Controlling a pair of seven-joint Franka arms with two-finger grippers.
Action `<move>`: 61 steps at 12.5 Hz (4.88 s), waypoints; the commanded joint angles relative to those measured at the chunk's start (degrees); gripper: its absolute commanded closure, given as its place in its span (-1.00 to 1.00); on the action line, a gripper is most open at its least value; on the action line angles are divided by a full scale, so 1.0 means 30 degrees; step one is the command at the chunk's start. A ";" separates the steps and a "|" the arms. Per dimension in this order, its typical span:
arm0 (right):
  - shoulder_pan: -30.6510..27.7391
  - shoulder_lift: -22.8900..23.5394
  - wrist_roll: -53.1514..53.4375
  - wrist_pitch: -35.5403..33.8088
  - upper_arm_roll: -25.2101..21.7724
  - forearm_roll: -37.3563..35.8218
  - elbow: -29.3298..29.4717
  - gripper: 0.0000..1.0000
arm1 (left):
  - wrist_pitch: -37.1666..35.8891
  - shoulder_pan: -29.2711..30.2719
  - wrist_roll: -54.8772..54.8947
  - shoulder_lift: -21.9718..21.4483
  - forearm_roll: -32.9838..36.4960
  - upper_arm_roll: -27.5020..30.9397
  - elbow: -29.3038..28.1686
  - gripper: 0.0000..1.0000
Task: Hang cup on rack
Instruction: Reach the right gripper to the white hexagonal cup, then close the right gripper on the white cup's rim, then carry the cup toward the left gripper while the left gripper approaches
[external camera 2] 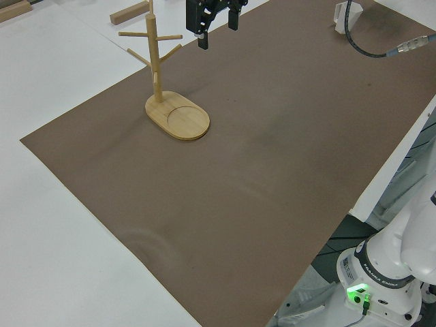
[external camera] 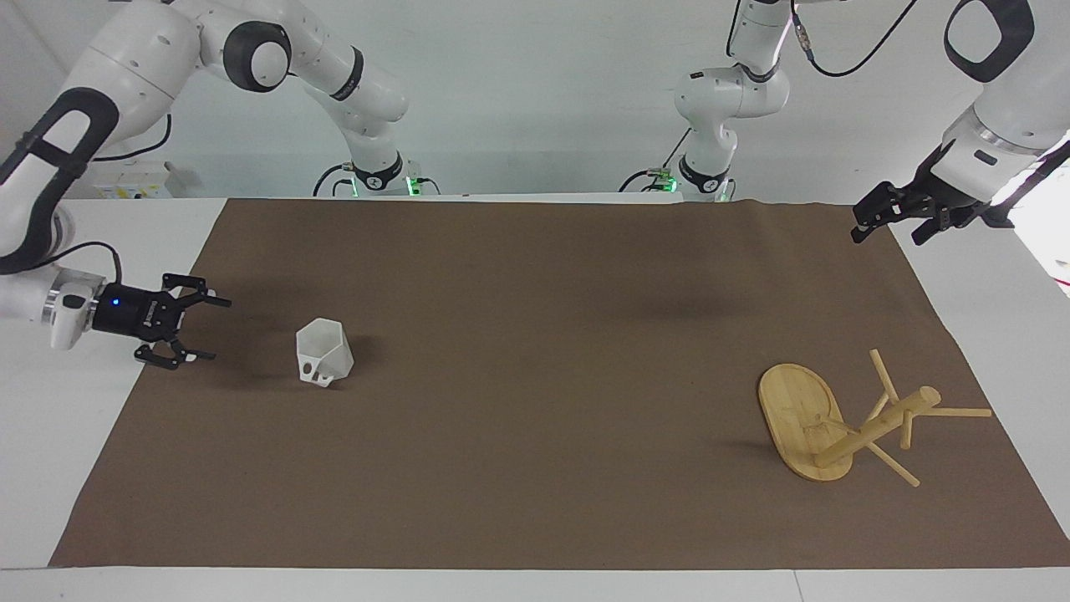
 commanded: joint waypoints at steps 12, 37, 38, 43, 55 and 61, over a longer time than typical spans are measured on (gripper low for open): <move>0.0632 0.1335 -0.8429 0.0087 0.1330 0.3096 -0.4485 -1.00 | 0.0021 0.0165 -0.0195 -0.0247 -0.0023 -0.0061 -0.0194 -1.00; 0.6452 -0.1584 -0.4809 0.4092 0.1330 0.6463 -0.6361 0.60 | -0.0125 0.0340 -0.0341 -0.0305 0.0036 -0.0002 -0.0340 -1.00; 0.7450 -0.2233 -0.3782 0.4914 0.1359 0.6843 -0.6390 0.60 | -0.0009 0.0137 -0.0516 -0.0305 0.0036 -0.0002 -0.0399 -1.00; 1.3484 -0.2562 -0.2044 0.8926 0.1330 1.4599 -0.6507 0.59 | 0.2917 -0.3341 -0.7735 -0.0745 0.0036 -0.0090 -0.2301 -1.00; 2.0203 -0.2532 -0.2219 1.5169 0.1330 2.0381 -0.6274 0.57 | 0.7550 -1.0175 -1.9350 0.2681 0.0007 -0.0090 -0.1981 -1.00; 2.0263 -0.2562 -0.2219 1.5557 0.1330 2.0382 -0.6215 0.56 | 0.5590 -1.0294 -2.0640 0.2596 -0.0022 -0.0090 -0.2390 -1.00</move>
